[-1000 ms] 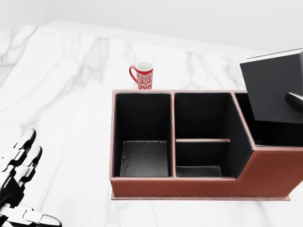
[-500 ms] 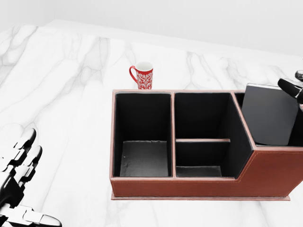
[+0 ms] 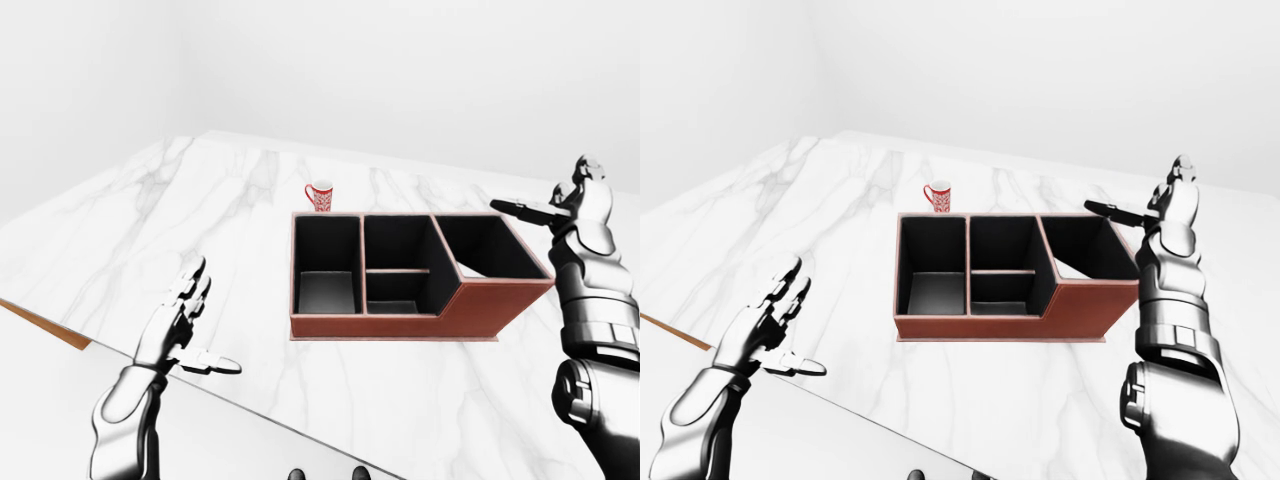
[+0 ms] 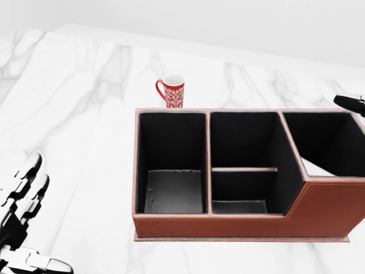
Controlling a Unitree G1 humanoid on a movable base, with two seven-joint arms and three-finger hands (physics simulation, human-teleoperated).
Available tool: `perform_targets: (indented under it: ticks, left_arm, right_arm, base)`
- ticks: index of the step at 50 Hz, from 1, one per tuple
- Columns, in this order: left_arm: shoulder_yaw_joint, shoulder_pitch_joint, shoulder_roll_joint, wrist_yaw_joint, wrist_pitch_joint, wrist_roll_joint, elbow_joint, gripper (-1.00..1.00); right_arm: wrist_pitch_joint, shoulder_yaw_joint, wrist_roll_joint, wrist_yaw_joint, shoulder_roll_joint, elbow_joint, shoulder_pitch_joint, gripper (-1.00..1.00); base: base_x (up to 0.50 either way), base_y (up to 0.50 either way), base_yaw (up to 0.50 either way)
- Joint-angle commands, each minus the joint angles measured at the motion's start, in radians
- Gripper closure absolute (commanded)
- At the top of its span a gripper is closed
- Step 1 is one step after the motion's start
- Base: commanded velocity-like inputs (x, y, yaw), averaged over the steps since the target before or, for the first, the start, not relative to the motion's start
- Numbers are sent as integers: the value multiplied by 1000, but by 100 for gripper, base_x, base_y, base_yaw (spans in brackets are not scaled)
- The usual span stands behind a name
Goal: Pick up the book and place it in the right compartment of the caddy.
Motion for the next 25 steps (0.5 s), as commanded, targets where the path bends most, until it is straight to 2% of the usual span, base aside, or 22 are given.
perform_targets:
  ticks: [1, 9, 25]
  left_arm:
    - [6, -7, 1, -20, 0, -25, -8, -100]
    - [18, -10, 3, -18, 0, -34, -43, -100]
    - [75, -21, 2, 10, 0, -68, -243, -100]
  right_arm:
    - [0, -5, 1, -5, -3, -29, 3, -100]
    - [0, -14, 8, -9, -12, -80, 14, -100]
    - [0, -46, 8, -39, -17, -487, 57, -100]
  base:
    - [0, 0, 0]
    - [0, 0, 0]
    - [0, 0, 0]
